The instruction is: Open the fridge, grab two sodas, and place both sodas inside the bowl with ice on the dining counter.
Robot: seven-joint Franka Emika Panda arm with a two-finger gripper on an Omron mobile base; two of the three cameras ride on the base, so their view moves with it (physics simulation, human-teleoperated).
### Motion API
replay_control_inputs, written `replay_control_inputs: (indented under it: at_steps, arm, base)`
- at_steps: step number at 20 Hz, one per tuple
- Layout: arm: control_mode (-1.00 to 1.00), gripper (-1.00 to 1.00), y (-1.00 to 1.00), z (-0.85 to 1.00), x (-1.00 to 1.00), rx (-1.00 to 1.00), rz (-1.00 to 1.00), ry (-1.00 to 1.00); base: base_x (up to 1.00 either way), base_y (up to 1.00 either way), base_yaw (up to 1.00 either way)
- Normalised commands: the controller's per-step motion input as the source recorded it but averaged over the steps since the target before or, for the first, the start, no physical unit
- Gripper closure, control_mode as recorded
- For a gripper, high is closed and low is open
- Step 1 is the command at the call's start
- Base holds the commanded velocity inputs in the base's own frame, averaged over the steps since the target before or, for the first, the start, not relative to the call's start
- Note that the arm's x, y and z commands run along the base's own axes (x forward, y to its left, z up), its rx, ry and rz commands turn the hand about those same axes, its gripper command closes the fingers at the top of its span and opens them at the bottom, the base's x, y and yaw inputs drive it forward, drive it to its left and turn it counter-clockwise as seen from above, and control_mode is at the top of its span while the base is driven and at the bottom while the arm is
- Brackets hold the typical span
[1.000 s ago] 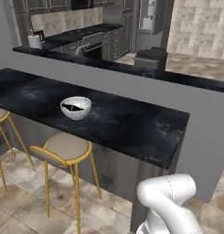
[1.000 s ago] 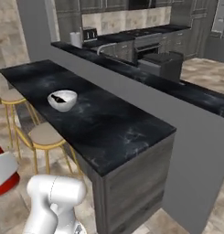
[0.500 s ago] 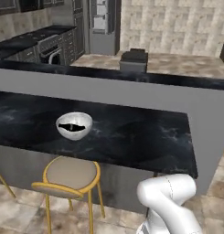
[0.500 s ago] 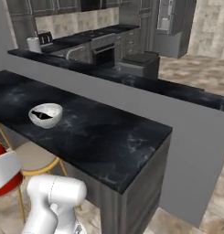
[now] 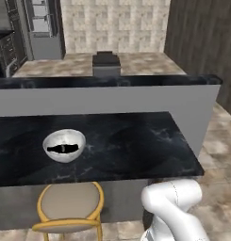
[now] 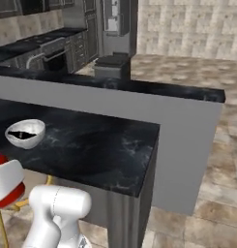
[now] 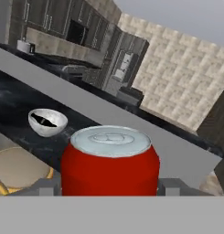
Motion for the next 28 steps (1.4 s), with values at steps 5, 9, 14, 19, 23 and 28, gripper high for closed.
replay_control_inputs:
  at_steps: [5, 9, 14, 19, 23, 28]
  arm:
    - [1.00, 1.00, 0.00, 0.00, 0.00, 0.00, 0.00, 0.00]
    - [1.00, 1.00, 0.00, 0.00, 0.00, 0.00, 0.00, 0.00]
    - [-1.00, 1.00, 0.40, -0.07, 0.08, -0.10, -0.01, 0.06]
    - [-1.00, 1.00, 1.00, 0.01, 0.77, -0.19, 0.01, 0.23]
    - [-1.00, 1.00, 0.99, 0.11, 0.78, -0.21, 0.03, 0.32]
    - [-1.00, 1.00, 0.96, 0.06, 0.76, -0.21, 0.05, 0.30]
  base:
    - [0.00, 0.52, -0.52]
    - [-0.02, 0.70, -0.45]
    - [0.01, 0.60, -0.15]
    - [0.00, 0.00, 0.00]
    - [0.00, 0.00, 0.00]
    - [0.00, 0.00, 0.00]
